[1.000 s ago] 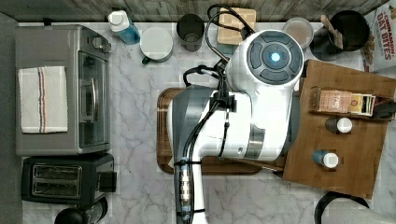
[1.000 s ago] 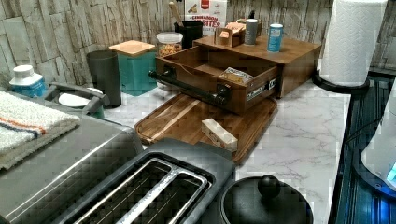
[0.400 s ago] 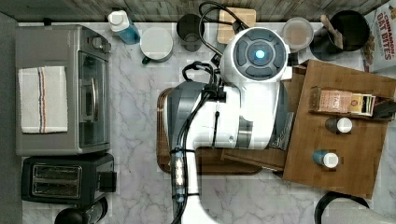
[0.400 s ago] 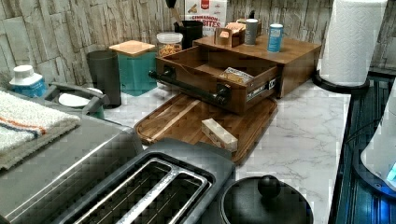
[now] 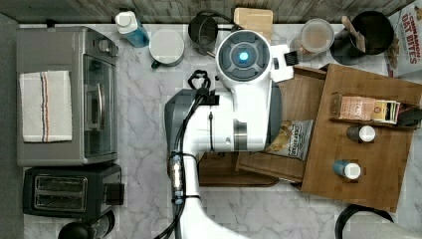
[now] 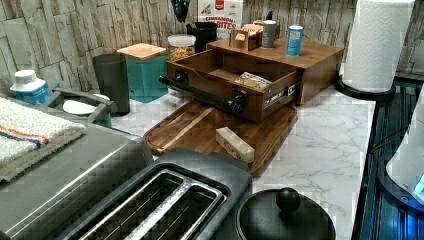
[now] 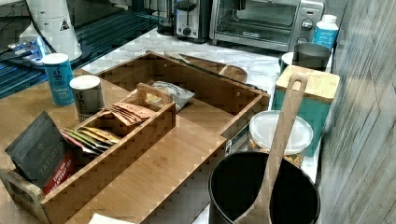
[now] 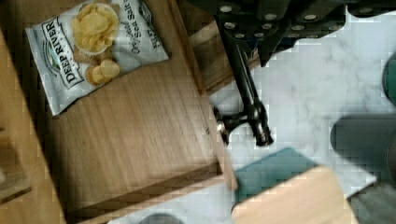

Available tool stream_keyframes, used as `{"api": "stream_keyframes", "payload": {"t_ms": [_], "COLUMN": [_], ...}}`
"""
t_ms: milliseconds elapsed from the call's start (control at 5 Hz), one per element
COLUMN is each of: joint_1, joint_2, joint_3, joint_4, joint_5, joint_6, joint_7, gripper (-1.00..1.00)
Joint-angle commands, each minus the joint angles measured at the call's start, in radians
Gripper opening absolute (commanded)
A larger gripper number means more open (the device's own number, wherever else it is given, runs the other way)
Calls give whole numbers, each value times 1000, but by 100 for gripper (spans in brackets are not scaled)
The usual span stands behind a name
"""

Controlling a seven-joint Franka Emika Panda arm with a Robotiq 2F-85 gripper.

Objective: Close the drawer.

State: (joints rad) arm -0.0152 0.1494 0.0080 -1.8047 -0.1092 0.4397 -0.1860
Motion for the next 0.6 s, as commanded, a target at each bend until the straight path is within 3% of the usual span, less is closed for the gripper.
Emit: {"api": "stream_keyframes", "payload": {"t_ms": [200, 600], "joint_1": [57, 32], "joint_2": [9, 132], "joint_3": [88, 91], "joint_4": [-38, 12], "joint_5": [22, 28], "joint_6": [19, -30], "joint_7": [-203, -152], "gripper": [-100, -100]}}
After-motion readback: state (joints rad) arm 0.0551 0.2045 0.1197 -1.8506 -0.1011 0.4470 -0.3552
